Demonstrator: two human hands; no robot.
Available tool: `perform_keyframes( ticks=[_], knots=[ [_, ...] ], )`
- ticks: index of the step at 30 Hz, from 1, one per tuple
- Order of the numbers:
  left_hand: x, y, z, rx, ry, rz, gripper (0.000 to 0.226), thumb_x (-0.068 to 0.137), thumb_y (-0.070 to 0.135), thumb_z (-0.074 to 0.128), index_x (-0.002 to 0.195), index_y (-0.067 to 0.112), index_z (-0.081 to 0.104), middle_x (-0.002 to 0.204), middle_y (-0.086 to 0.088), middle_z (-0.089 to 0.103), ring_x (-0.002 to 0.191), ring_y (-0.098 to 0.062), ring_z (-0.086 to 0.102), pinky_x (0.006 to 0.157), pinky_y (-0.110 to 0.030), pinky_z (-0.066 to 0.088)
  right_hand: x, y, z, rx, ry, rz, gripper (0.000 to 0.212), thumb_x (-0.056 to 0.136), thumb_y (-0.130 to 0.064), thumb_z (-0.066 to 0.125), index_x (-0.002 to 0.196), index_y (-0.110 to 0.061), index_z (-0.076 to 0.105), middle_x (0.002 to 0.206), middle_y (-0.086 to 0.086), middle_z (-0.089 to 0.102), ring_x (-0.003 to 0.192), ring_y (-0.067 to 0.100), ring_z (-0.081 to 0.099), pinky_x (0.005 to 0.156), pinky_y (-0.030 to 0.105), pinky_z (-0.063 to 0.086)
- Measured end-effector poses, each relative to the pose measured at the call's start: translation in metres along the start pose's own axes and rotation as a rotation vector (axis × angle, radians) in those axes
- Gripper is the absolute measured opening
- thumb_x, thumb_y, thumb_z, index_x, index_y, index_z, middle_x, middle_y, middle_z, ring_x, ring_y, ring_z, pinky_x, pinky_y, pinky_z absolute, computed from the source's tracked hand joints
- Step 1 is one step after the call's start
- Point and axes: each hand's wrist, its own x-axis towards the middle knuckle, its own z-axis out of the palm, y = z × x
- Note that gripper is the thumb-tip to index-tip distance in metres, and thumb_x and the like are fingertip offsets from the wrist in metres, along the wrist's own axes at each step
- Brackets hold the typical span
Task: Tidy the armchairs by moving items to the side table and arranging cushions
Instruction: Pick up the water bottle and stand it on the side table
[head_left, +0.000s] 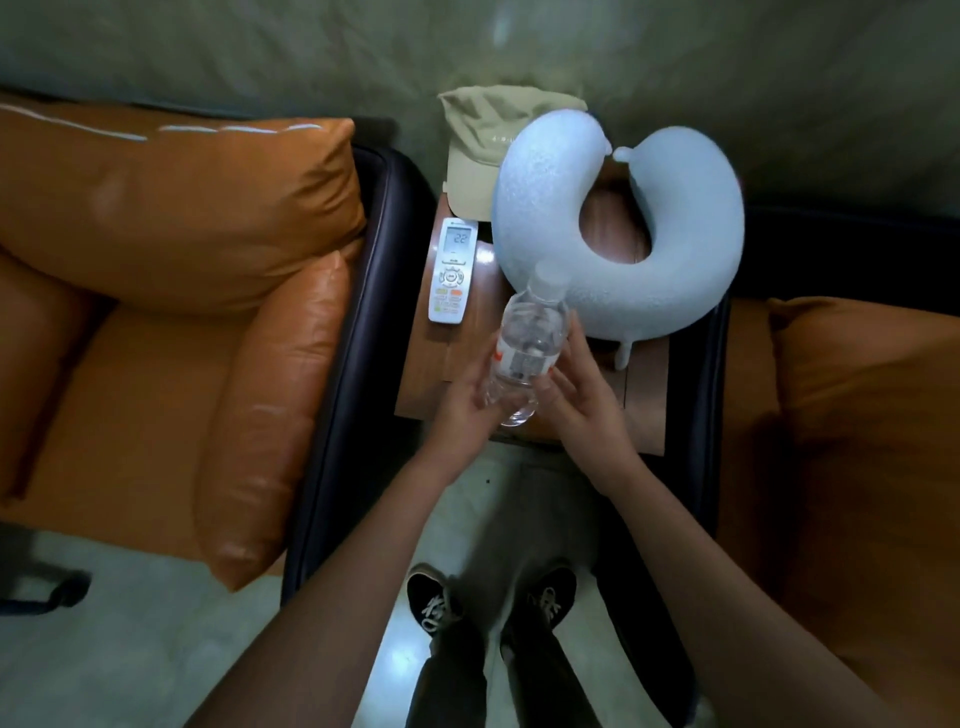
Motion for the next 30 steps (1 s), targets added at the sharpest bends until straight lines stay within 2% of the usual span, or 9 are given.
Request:
perform_keyframes(
  ticks=[3,5,9,14,18,21,25,27,30],
  knots=[
    [0.006,-0.012,0.000,0.011,0.019,0.001,0.072,0.089,0.003,0.072,0.151,0.021,0.039,0.140,0.008,0.061,0.129,-0.014,0.058,0.104,-0.030,0.048,0.002,0.017,-0.001,0.009,-0.009,0.011,0.071,0.103,-0.001,0.050,0.161,-0.019,0.012,0.155,-0.006,0.046,0.141,0.016,0.046,0.114,0.044,0.041],
    [0.003,-0.017,-0.002,0.035,-0.020,-0.002,0.073,0.092,0.004,0.069,0.154,0.020,0.034,0.144,-0.001,0.058,0.132,-0.018,0.056,0.109,-0.036,0.046,-0.003,0.024,0.002,0.016,-0.015,0.022,0.071,0.103,-0.002,0.051,0.161,-0.018,0.014,0.152,-0.002,0.049,0.140,0.018,0.047,0.113,0.040,0.042],
    [-0.011,-0.025,-0.010,0.067,-0.059,-0.023,0.066,0.097,0.008,0.064,0.155,0.011,0.033,0.150,-0.005,0.052,0.139,-0.019,0.049,0.116,-0.048,0.038,-0.012,0.038,0.007,-0.006,-0.011,0.042,0.070,0.101,-0.007,0.056,0.160,-0.016,0.020,0.155,0.005,0.046,0.144,0.024,0.043,0.118,0.057,0.033],
    [-0.024,-0.030,-0.013,0.028,0.088,-0.061,0.052,0.095,0.013,0.068,0.143,0.011,0.051,0.134,0.002,0.065,0.130,-0.018,0.057,0.109,-0.050,0.046,-0.012,0.041,0.016,-0.028,-0.020,0.038,0.070,0.099,-0.013,0.061,0.159,-0.023,0.025,0.158,0.000,0.042,0.146,0.020,0.039,0.117,0.059,0.032],
    [-0.016,-0.030,-0.009,-0.032,0.138,-0.050,0.051,0.094,0.008,0.068,0.142,0.016,0.054,0.135,0.004,0.065,0.130,-0.014,0.057,0.108,-0.036,0.047,-0.004,0.038,0.022,0.001,0.020,0.045,0.068,0.099,-0.021,0.063,0.158,-0.021,0.030,0.154,-0.001,0.047,0.144,0.019,0.042,0.116,0.056,0.036],
    [-0.008,-0.026,-0.006,-0.066,0.139,-0.028,0.055,0.093,0.005,0.069,0.143,0.018,0.053,0.136,0.005,0.065,0.131,-0.013,0.057,0.106,-0.031,0.047,0.001,0.039,0.023,0.046,0.073,0.070,0.063,0.099,-0.012,0.062,0.156,-0.015,0.034,0.151,-0.002,0.051,0.141,0.017,0.047,0.116,0.051,0.038],
    [-0.012,-0.030,-0.008,-0.125,0.154,-0.066,0.055,0.093,0.003,0.068,0.142,0.020,0.054,0.134,0.011,0.065,0.130,-0.005,0.055,0.104,-0.025,0.047,-0.006,0.045,0.024,0.073,0.113,0.106,0.053,0.100,-0.010,0.060,0.150,-0.015,0.045,0.144,-0.003,0.058,0.137,0.018,0.051,0.115,0.053,0.039],
    [-0.022,-0.035,-0.010,-0.165,0.170,-0.130,0.055,0.093,0.003,0.067,0.138,0.032,0.054,0.132,0.021,0.062,0.132,0.002,0.050,0.110,-0.027,0.045,-0.014,0.047,0.026,0.050,0.123,0.126,0.049,0.100,-0.014,0.060,0.147,-0.023,0.050,0.144,-0.009,0.058,0.138,0.013,0.050,0.116,0.051,0.039],
    [-0.035,-0.039,-0.010,-0.168,0.053,-0.172,0.059,0.097,0.004,0.060,0.139,0.044,0.048,0.142,0.026,0.054,0.140,0.002,0.041,0.116,-0.033,0.037,-0.021,0.052,0.032,0.050,0.123,0.135,0.053,0.101,-0.008,0.057,0.151,-0.019,0.045,0.148,-0.012,0.053,0.138,0.004,0.047,0.118,0.045,0.036]
  ],
)
